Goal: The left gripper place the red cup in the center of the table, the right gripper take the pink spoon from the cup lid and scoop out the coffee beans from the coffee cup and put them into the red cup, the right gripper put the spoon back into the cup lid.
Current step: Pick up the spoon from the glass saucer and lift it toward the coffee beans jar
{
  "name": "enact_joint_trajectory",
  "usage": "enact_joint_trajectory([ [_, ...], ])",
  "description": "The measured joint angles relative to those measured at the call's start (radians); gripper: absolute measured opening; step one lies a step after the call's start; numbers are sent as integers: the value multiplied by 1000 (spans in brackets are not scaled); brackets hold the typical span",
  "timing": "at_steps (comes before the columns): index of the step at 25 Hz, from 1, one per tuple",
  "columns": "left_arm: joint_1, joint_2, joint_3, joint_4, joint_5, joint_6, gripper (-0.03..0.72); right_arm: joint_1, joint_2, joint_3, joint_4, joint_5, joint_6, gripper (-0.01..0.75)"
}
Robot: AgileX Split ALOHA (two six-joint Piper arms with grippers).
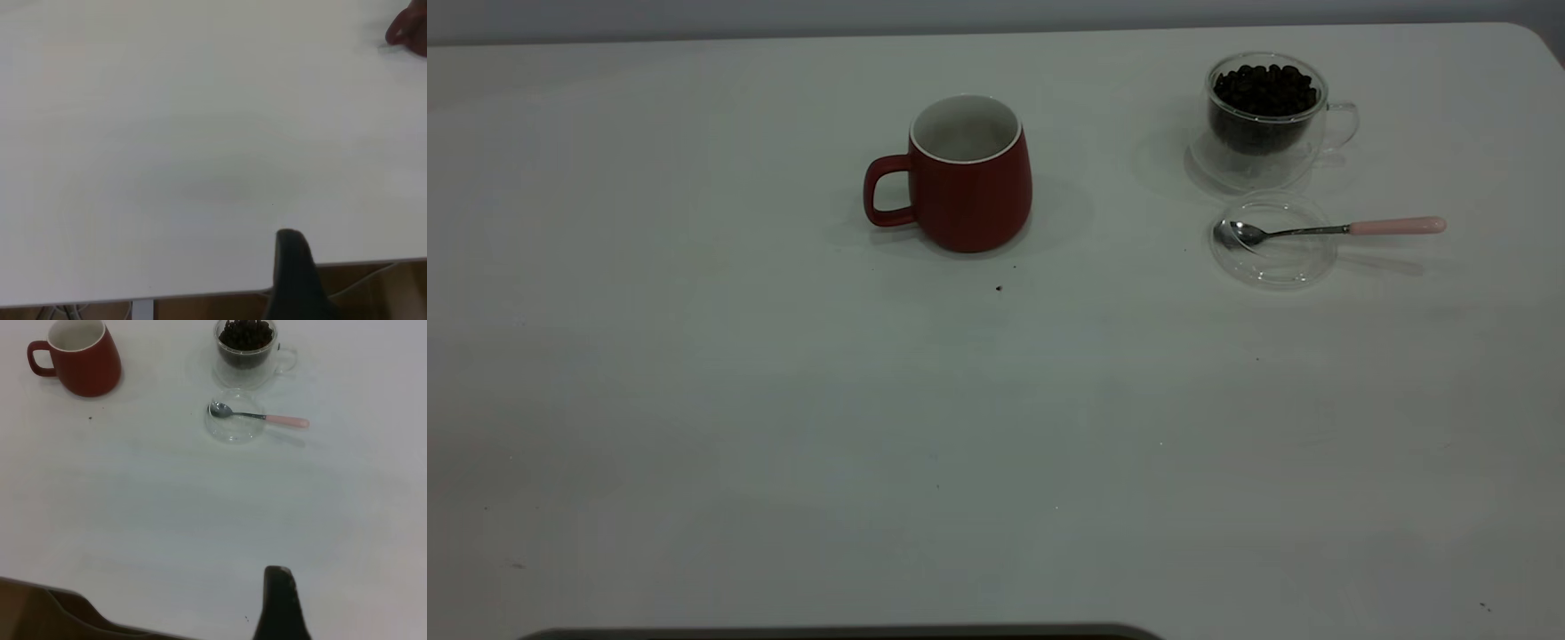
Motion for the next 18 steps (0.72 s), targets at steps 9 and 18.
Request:
enact_joint_trajectory([
  [9,0,0,0,0,0,-2,538,0,0,0,0,0,0,586],
  [18,0,0,0,0,0,-2,538,0,0,0,47,-7,0,586],
])
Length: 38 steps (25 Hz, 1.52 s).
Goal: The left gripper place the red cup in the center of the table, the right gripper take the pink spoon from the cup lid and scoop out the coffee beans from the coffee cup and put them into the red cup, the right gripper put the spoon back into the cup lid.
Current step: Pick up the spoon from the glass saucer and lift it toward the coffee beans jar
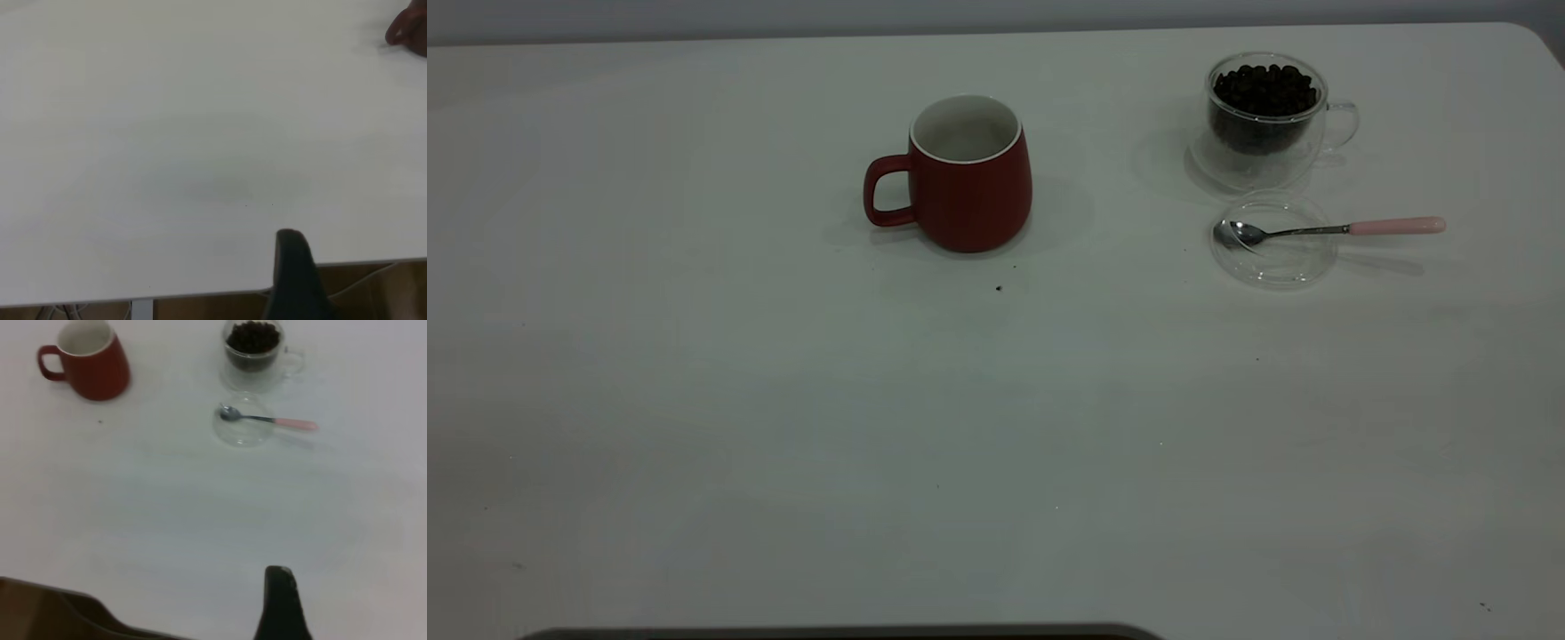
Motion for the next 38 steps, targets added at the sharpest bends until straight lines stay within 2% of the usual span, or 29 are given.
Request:
enact_joint_trajectory([
  [8,0,0,0,0,0,0,538,0,0,-1,70,-32,-9,586],
  [13,0,0,0,0,0,0,538,0,7,-1,146,-263,-18,586],
  [16,0,0,0,0,0,0,538,0,88,-1,157,-346,-18,586],
  [21,0,0,0,0,0,0,538,0,405,-1,187,-391,-56,586],
  [26,0,0,0,0,0,1,538,0,797,-13,282,-463,-203,586],
  [33,0,0,0,0,1,1,538,0,1312,-196,425,-491,-429,586],
  [38,0,0,0,0,1,1,538,-18,1615,-352,462,-500,-487,586],
])
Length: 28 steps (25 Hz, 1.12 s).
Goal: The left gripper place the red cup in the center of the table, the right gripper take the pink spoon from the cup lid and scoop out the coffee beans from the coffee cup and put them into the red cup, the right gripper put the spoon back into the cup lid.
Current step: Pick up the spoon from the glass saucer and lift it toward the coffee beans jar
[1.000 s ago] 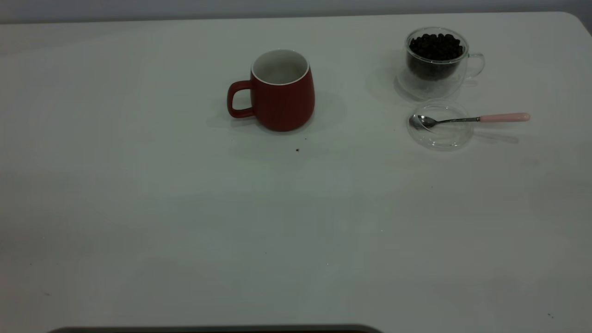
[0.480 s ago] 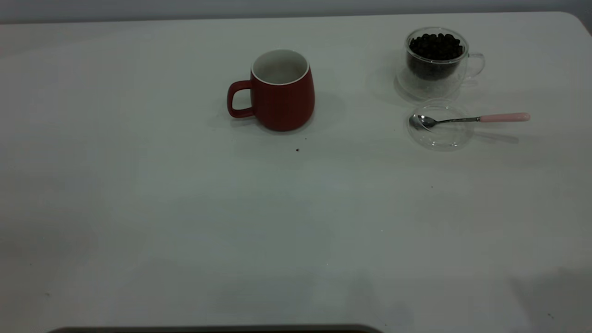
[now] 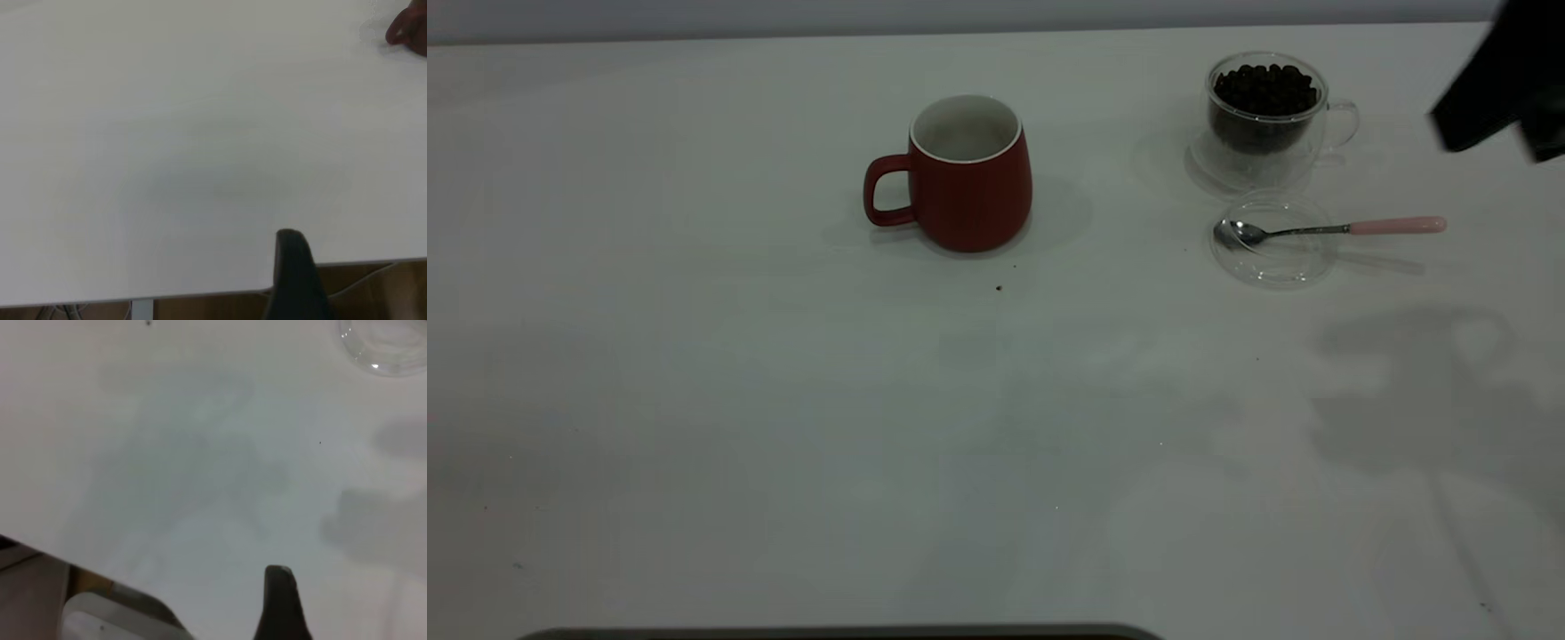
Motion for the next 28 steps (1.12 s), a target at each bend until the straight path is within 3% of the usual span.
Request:
enact_joint_trajectory([
  [7,0,0,0,0,0,0,538,-223,410,-234,237,104,-200,586],
  [16,0,0,0,0,0,0,538,-449,666,-374,424,184,-397,586],
  [20,0,0,0,0,0,0,538,-489,768,-459,464,277,-459,586],
  [28,0,0,0,0,0,-2,538,-493,903,-557,568,397,-501,586],
])
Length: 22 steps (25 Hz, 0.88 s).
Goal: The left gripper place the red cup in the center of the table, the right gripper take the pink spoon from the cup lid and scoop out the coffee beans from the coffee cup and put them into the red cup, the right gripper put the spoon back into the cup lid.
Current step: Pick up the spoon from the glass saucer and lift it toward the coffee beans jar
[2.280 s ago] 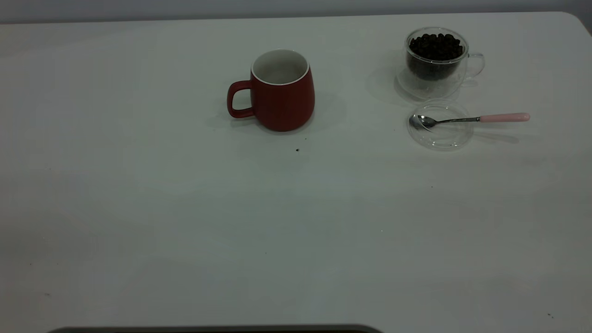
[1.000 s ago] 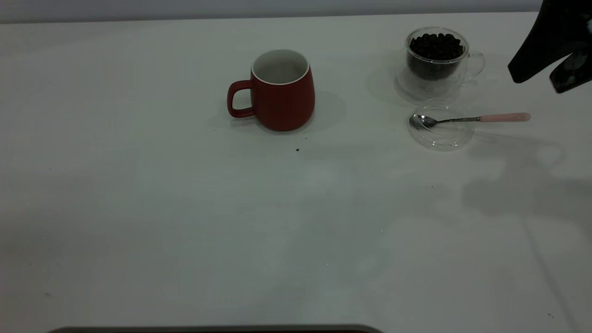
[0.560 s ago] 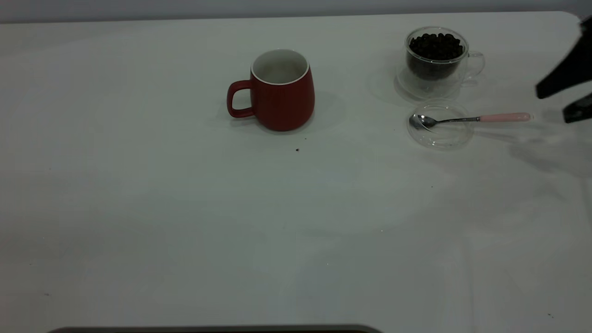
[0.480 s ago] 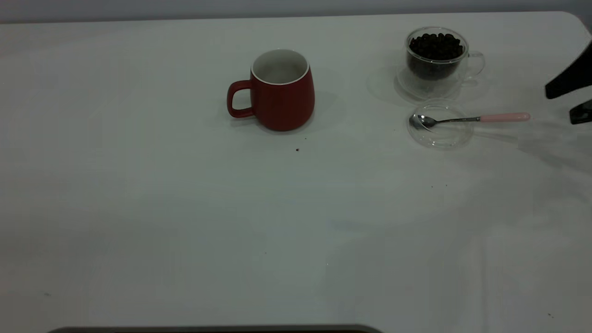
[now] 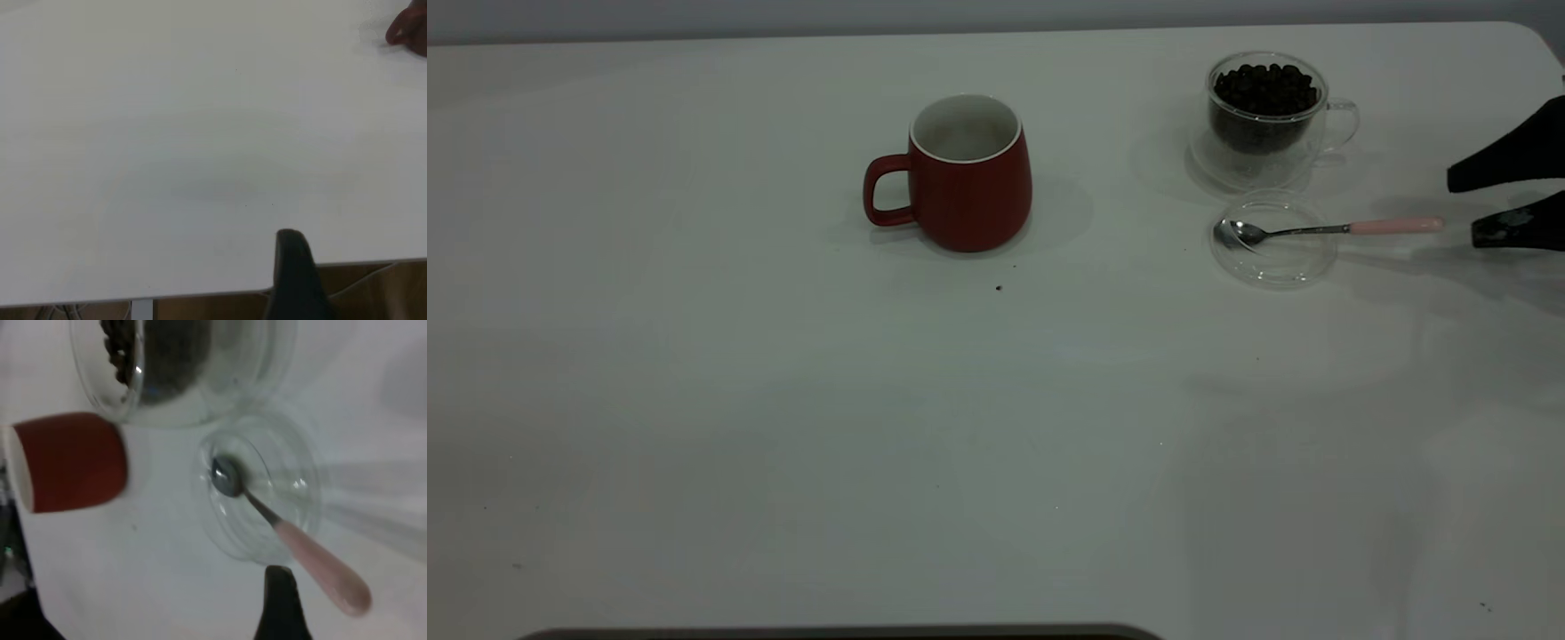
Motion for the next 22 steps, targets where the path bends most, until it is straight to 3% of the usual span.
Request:
enact_joint_trajectory([
  [17,0,0,0,0,0,0,538,108,89,-2,147,12,-67,580],
  [22,0,0,0,0,0,0,538,108,91,-2,145,6,-68,463],
])
